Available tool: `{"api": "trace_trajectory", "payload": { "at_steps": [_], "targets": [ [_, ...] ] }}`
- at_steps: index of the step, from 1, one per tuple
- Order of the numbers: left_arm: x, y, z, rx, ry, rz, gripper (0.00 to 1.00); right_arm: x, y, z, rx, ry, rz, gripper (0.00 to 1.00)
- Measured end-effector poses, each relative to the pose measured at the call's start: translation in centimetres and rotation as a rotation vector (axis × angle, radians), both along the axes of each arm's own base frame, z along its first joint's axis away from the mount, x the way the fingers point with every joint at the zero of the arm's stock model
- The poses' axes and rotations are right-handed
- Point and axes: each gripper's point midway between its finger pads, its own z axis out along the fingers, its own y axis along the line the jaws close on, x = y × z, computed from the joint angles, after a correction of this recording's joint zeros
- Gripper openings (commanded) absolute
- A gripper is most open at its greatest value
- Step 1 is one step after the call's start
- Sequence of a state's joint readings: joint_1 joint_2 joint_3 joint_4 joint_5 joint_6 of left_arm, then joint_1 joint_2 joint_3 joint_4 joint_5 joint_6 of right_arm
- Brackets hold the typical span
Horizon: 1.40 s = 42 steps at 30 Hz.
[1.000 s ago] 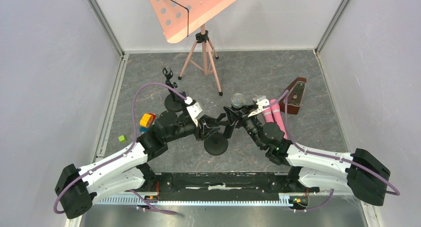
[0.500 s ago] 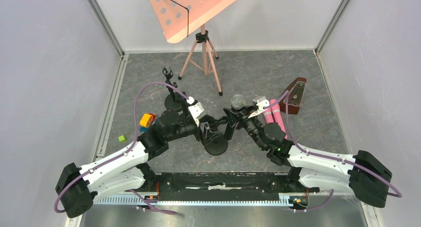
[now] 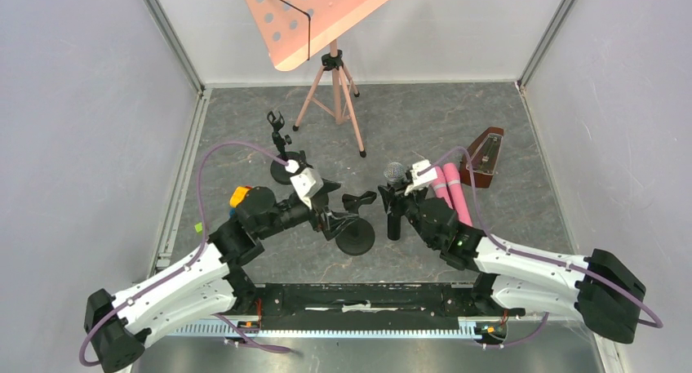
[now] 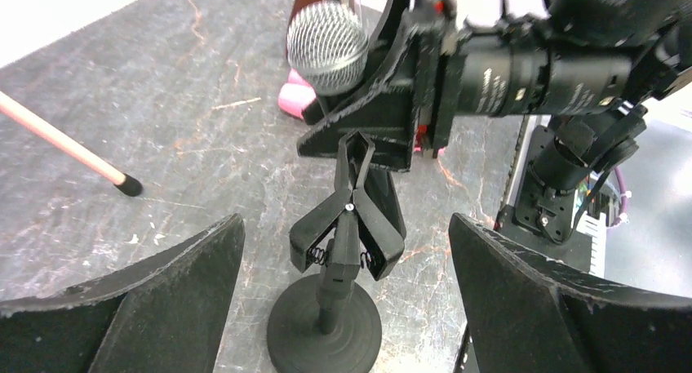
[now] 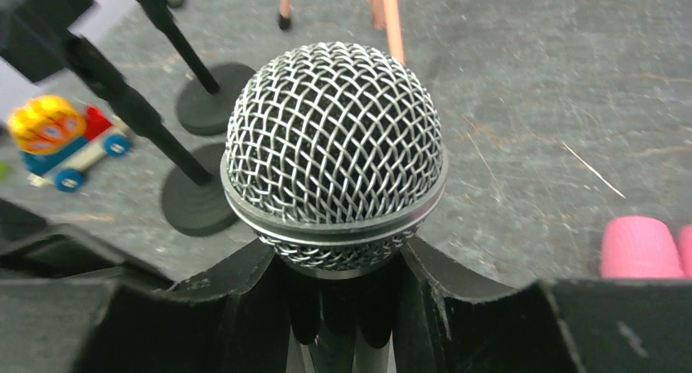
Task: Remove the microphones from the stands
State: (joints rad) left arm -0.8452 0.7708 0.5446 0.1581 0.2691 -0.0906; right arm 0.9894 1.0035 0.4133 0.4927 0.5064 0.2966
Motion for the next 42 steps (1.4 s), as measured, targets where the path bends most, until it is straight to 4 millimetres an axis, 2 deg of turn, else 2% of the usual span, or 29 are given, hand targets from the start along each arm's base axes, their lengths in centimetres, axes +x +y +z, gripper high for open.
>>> {"api": "trace_trajectory", "payload": {
  "at_steps": [3, 7, 11, 13, 17, 24, 29, 42],
  "targets": [
    [-0.1, 1.0, 1.4, -0.041, -0.036, 0.033, 1.0, 0.5, -0.4, -1.6, -0.1, 0.054, -0.033, 0.4],
    [-0.2, 2.3, 2.7, -0.087, -0.074, 0.08, 1.0, 2.0, -1.0, -3.9, -0.245, 0.139, -0.072, 0.41],
    [-0.2, 2.9, 3.3, -0.11, -0.085, 0.106, 1.0, 3.0, -3.3, -7.3, -0.31, 0.247, -0.077, 0.41],
    [-0.1, 2.9, 3.2, -0.107, -0.082, 0.111, 1.0, 3.3, -3.9, -8.1, -0.305, 0.28, -0.067, 0.42],
    [0.1, 2.7, 2.6, -0.089, -0.067, 0.111, 1.0, 3.5, -3.9, -9.2, -0.284, 0.327, -0.02, 0.42],
    [0.5, 2.1, 1.2, -0.053, -0.031, 0.11, 1.0, 2.5, -4.4, -12.7, -0.298, 0.429, 0.035, 0.42],
    [0.6, 2.1, 1.1, -0.051, -0.028, 0.11, 1.0, 2.2, -5.1, -14.0, -0.308, 0.451, 0.013, 0.44],
    [0.3, 2.5, 2.1, -0.08, -0.048, 0.115, 1.0, 3.2, -8.0, -16.3, -0.403, 0.463, -0.148, 0.52]
  ]
}}
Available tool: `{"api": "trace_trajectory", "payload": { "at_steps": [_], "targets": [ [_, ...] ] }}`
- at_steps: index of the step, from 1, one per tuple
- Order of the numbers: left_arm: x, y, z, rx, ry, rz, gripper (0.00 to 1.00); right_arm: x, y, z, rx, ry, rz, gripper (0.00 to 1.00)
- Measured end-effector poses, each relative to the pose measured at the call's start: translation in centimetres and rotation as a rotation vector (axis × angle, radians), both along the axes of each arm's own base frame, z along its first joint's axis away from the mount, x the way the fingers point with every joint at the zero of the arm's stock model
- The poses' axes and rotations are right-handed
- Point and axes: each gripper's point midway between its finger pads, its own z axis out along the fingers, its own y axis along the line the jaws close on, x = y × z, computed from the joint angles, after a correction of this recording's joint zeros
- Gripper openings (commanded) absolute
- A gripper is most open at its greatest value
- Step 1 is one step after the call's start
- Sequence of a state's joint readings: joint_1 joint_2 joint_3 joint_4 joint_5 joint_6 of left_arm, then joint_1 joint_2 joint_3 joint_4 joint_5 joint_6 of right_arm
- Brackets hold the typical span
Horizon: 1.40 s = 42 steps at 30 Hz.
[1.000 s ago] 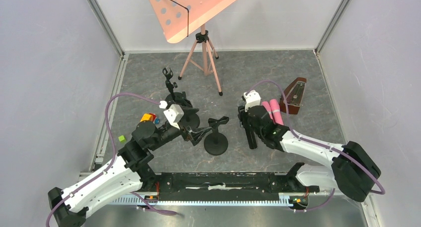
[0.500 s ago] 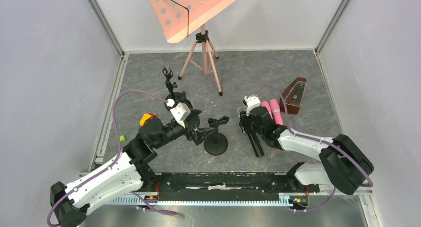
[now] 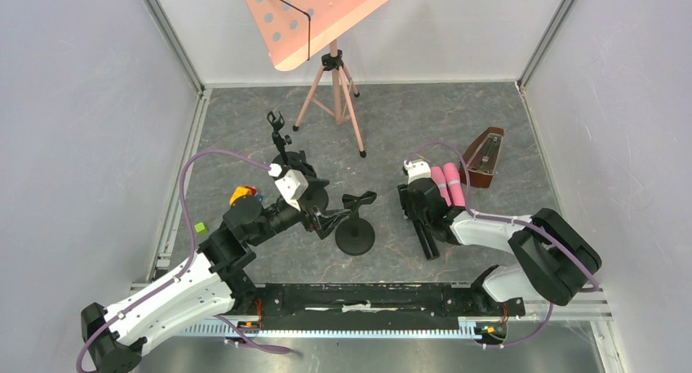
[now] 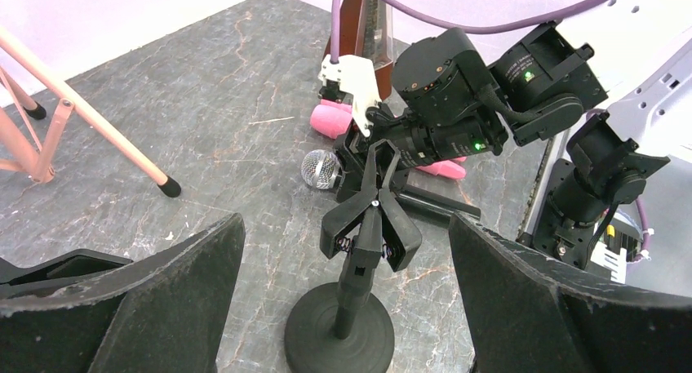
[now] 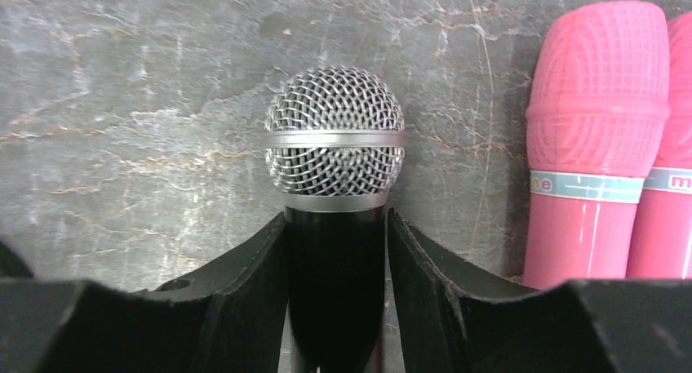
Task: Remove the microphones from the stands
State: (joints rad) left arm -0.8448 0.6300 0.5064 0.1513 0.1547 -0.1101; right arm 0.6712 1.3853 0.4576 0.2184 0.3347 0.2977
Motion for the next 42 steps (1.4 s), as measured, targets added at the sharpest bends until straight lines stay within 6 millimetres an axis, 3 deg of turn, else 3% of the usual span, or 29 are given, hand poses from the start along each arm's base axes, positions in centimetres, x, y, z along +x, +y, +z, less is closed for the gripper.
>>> {"api": "trace_trajectory", "payload": {
  "at_steps": [10, 14, 18, 27, 37, 42],
  "targets": [
    [-0.1, 0.1, -0.2, -0.002, -0.002, 0.0, 1.0, 0.0, -0.9, -0.4, -0.041, 0.004, -0.027, 0.57],
    [-0.1, 0.1, -0.3, 0.0, 0.0, 0.0, 1.0, -0.1, -0.9, 0.8, -0.031, -0.017, -0.015, 0.59],
    [-0.1, 0.1, -0.5, 0.003, 0.002, 0.0, 1.0, 0.0, -0.7, 2.0, -0.027, -0.044, 0.012, 0.54],
    [-0.1, 0.1, -0.5, 0.003, 0.002, 0.001, 1.0, -0.3, -1.9, -0.4, -0.098, 0.03, 0.053, 0.45],
    [-0.1, 0.2, -1.1, 0.023, 0.02, 0.004, 1.0, 0.7, -4.5, -0.2, -0.131, -0.066, -0.105, 0.55],
    [-1.1, -0.2, -2.0, 0.047, 0.042, -0.052, 1.0, 0.0, -5.4, -0.1, -0.122, -0.102, -0.124, 0.61]
  ]
}}
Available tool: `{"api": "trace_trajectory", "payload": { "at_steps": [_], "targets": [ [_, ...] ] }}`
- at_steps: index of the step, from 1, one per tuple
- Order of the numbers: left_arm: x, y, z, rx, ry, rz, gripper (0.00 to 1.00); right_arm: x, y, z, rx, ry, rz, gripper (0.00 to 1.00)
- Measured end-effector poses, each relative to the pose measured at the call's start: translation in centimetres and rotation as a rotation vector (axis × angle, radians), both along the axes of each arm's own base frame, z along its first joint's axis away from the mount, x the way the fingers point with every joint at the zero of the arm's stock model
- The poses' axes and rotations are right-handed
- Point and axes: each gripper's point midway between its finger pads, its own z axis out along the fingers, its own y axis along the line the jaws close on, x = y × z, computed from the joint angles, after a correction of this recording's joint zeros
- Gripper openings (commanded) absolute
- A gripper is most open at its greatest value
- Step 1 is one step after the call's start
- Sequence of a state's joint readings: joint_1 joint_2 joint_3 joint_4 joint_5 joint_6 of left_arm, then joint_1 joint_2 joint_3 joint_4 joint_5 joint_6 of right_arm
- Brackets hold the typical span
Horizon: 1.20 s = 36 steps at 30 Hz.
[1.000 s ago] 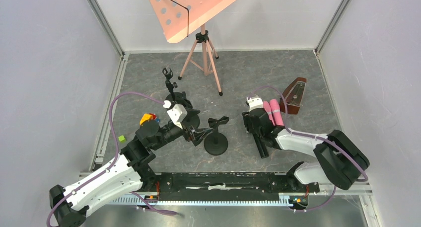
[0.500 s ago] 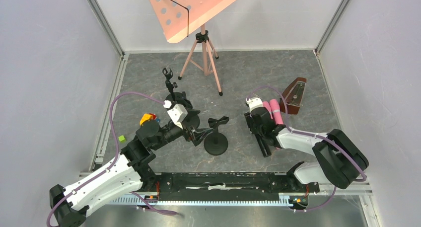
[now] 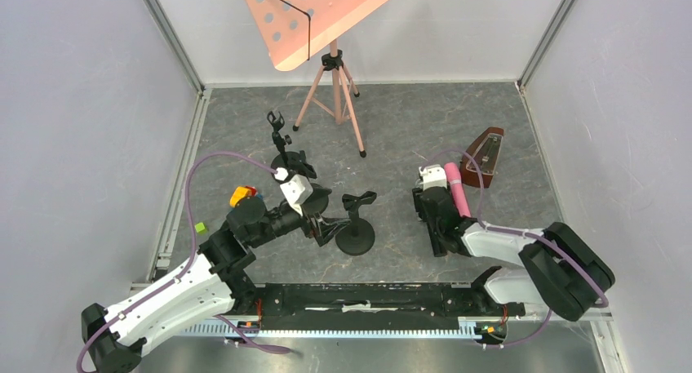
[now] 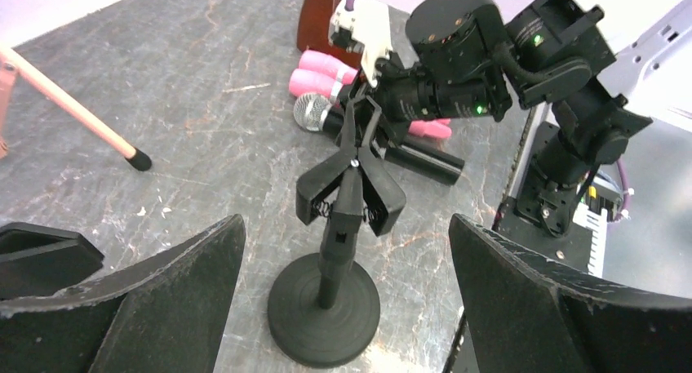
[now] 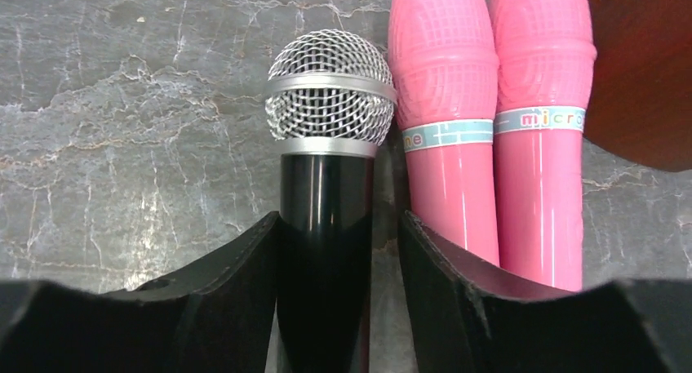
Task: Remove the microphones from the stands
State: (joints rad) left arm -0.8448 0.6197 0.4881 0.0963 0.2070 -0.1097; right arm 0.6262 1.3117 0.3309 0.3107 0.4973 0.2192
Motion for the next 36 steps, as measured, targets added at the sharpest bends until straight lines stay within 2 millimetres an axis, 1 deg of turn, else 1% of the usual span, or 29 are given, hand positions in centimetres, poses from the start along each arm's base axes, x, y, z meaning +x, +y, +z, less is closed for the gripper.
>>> {"api": "trace_trajectory", "payload": {
  "at_steps": [2, 4, 6, 10, 14, 18, 22, 24, 27, 30, 33, 36],
  "targets": [
    [-0.5, -0.1, -0.5, 0.015, 0.014, -0.024, 1.0, -0.4, -0.3, 0.2, 0.005, -0.013, 0.005, 0.65],
    [-0.9, -0.1, -1.0, 0.031, 0.031, -0.046, 1.0, -0.5, 0.0, 1.0, 0.028, -0.035, 0.03, 0.68],
    [-1.6, -0.1, -1.2, 0.036, 0.038, -0.076, 1.0, -0.4, 0.8, 2.2, 0.068, -0.069, 0.07, 0.71],
    [-2.8, -0.2, -0.7, 0.024, 0.032, -0.135, 1.0, -0.3, 2.8, 5.1, 0.17, -0.15, 0.155, 0.74],
    [-3.6, -0.4, -1.4, 0.035, 0.077, -0.172, 1.0, -0.4, 3.9, 7.4, 0.242, -0.211, 0.209, 0.75],
    [-3.9, -0.4, -2.4, 0.052, 0.143, -0.173, 1.0, -0.6, 4.4, 8.8, 0.284, -0.243, 0.234, 0.76],
    [-3.9, -0.4, -3.7, 0.078, 0.209, -0.158, 1.0, -0.9, 4.4, 9.4, 0.304, -0.255, 0.236, 0.77],
    [-4.0, -0.9, -4.7, 0.105, 0.252, -0.168, 1.0, -1.0, 4.3, 9.5, 0.303, -0.255, 0.233, 0.77],
    [-4.6, -1.9, -6.6, 0.184, 0.328, -0.201, 1.0, -1.2, 4.1, 9.3, 0.301, -0.243, 0.23, 0.78],
    [-5.3, -3.1, -9.1, 0.299, 0.381, -0.2, 1.0, -1.5, 4.0, 9.6, 0.315, -0.242, 0.227, 0.78],
    [-6.3, -3.8, -11.6, 0.399, 0.395, -0.195, 1.0, -1.7, 4.2, 11.2, 0.368, -0.281, 0.229, 0.79],
    [-6.0, -4.3, -13.5, 0.442, 0.369, -0.146, 1.0, -1.9, 4.4, 13.5, 0.437, -0.346, 0.233, 0.81]
  ]
}}
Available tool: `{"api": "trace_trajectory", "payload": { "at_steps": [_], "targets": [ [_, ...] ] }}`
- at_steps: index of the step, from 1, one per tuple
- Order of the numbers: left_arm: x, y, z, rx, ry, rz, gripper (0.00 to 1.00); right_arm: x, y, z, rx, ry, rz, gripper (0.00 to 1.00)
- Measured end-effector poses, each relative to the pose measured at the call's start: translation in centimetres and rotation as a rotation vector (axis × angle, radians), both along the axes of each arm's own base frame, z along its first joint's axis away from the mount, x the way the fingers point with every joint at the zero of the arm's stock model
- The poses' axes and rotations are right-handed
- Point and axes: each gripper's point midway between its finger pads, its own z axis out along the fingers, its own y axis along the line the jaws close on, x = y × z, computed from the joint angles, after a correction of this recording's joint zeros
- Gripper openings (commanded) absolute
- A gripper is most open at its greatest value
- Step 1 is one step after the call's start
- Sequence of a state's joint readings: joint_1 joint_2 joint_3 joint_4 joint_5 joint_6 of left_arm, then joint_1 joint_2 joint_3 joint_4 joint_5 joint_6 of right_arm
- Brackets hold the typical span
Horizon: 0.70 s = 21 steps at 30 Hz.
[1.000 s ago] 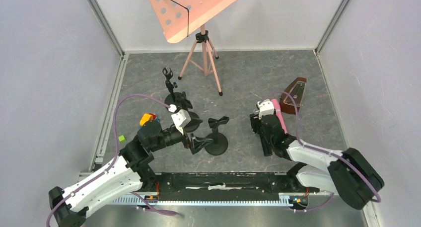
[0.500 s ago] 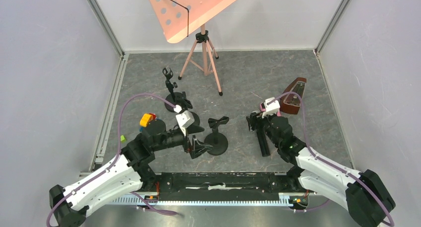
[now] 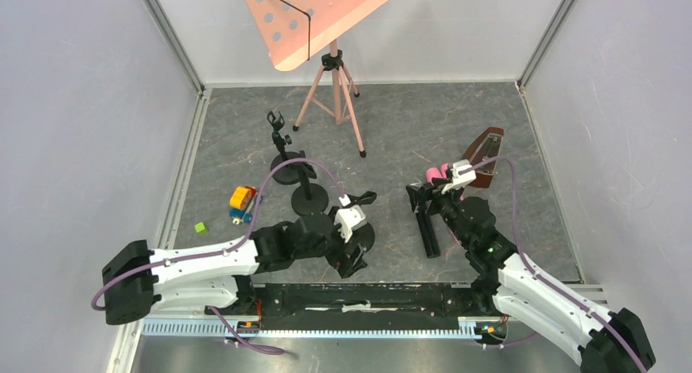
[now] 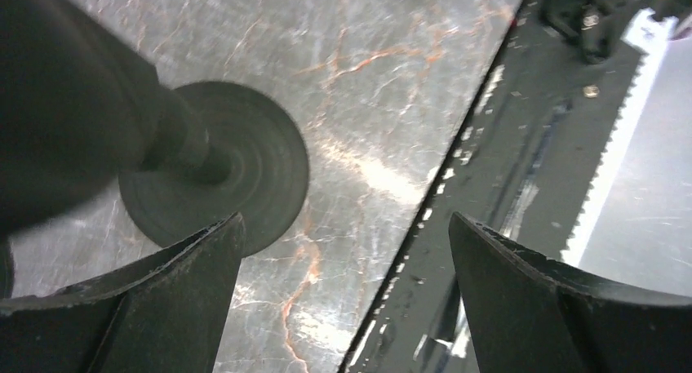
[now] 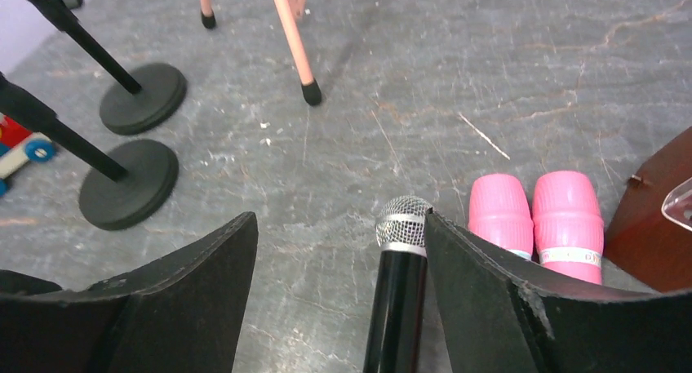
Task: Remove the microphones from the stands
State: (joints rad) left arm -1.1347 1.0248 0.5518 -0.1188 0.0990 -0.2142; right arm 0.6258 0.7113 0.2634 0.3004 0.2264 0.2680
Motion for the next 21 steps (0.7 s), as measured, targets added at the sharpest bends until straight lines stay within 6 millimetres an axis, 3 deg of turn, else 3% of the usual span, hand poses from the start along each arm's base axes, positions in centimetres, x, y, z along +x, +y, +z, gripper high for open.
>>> {"api": "trace_trajectory", "payload": {
  "at_steps": [2, 5, 12, 17, 21],
  "targets": [
    [0.5, 0.0, -1.4, 0.001, -0.036, 0.049, 1.0, 0.0, 0.0, 0.9, 0.029, -0.025, -0.004, 0.81],
    [1.3, -1.1, -1.6, -0.082, -0.088, 0.119, 1.0, 0.1, -0.1, 1.3, 0.046, -0.032, -0.016, 0.81],
    [2.1, -3.7, -1.3, -0.217, -0.125, 0.257, 1.0, 0.2, -0.2, -0.7, 0.011, 0.029, -0.025, 0.81],
    [1.9, -4.2, -1.3, -0.246, -0.108, 0.28, 1.0, 0.1, -0.5, -2.2, -0.029, 0.078, -0.04, 0.82],
    [1.0, -3.0, -1.8, -0.278, -0.078, 0.277, 1.0, 0.1, -0.7, -2.5, -0.036, 0.084, -0.049, 0.82]
  ]
}}
